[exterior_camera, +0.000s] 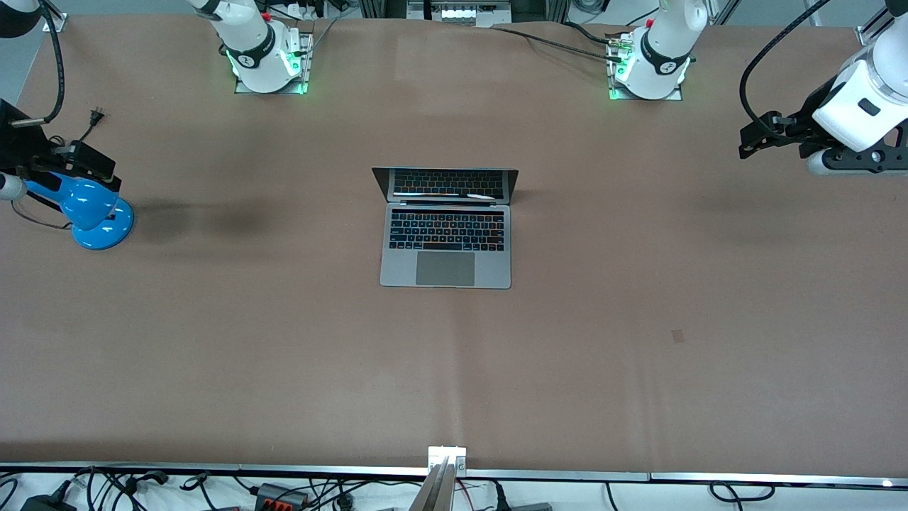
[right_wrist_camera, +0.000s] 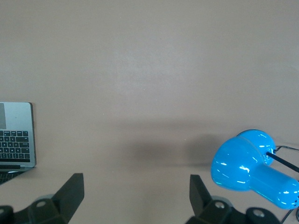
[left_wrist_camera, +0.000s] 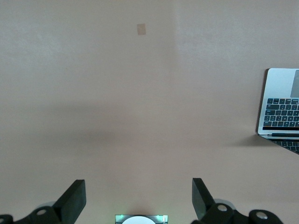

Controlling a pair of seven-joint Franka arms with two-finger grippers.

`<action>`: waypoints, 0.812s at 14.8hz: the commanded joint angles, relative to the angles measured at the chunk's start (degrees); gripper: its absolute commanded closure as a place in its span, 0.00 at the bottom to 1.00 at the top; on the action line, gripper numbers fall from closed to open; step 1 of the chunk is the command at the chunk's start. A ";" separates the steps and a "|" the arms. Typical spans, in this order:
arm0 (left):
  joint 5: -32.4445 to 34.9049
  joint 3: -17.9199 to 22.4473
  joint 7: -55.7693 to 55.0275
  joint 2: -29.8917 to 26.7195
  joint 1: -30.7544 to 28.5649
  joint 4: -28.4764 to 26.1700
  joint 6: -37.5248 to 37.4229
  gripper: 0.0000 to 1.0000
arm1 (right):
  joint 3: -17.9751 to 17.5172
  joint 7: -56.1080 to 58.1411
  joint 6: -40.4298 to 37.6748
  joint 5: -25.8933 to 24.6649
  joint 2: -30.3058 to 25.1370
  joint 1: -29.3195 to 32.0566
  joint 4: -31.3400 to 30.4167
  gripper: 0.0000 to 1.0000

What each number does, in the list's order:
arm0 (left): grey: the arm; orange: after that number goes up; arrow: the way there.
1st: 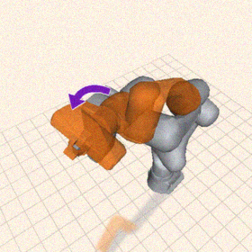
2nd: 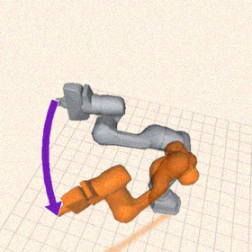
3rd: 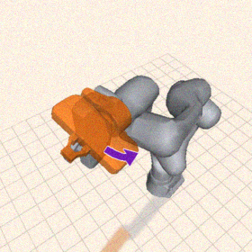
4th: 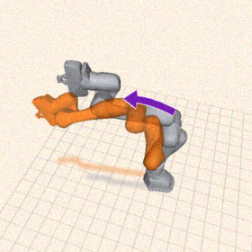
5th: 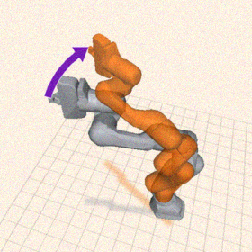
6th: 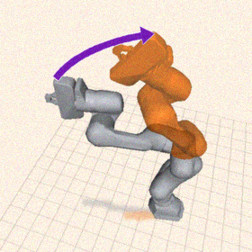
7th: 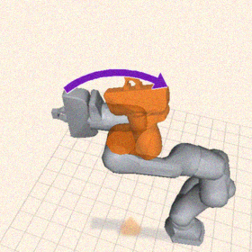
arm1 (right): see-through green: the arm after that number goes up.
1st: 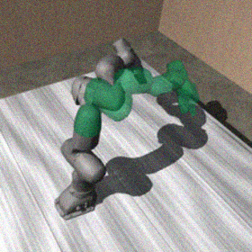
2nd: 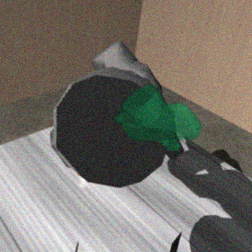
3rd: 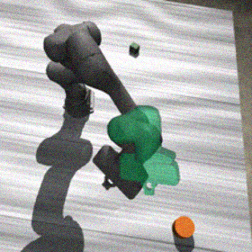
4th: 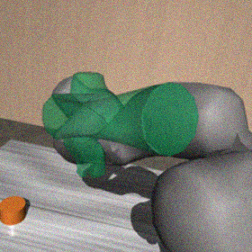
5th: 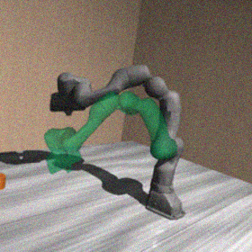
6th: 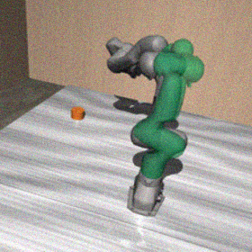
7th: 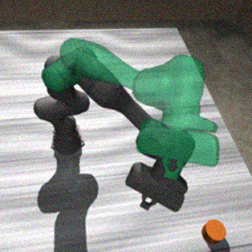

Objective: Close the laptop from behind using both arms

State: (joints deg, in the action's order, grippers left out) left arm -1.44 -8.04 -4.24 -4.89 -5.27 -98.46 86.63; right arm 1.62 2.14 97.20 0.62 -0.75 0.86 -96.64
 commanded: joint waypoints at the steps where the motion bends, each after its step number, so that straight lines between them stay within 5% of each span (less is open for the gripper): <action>1: -1.46 0.40 1.17 -0.48 0.18 0.55 -1.02 0.00 | 0.05 0.67 -1.14 -0.70 -0.83 0.02 0.31 0.00; 5: -1.46 0.75 1.26 -0.48 0.09 0.55 -1.11 0.03 | -0.04 0.67 -1.14 -0.70 -0.65 -0.16 0.57 0.00; 8: -1.46 0.75 1.52 -0.48 0.09 1.25 -2.94 0.51 | -0.04 0.50 -1.14 -0.70 -0.57 -0.16 0.49 0.00; 10: -1.54 0.66 1.43 -0.39 0.09 1.52 -3.31 0.66 | -0.04 0.23 -1.23 -0.70 -0.48 -0.07 0.49 0.00; 12: -1.54 0.66 1.52 -0.39 0.09 1.52 -3.31 0.78 | -0.04 0.32 -1.14 -0.70 -0.48 -0.16 0.49 0.24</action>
State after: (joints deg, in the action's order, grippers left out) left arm -1.45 -7.86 -4.07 -4.89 -5.28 -97.77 84.52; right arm 1.62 2.14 97.02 0.61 -0.90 0.86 -96.60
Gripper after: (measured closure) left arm 0.511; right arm 0.062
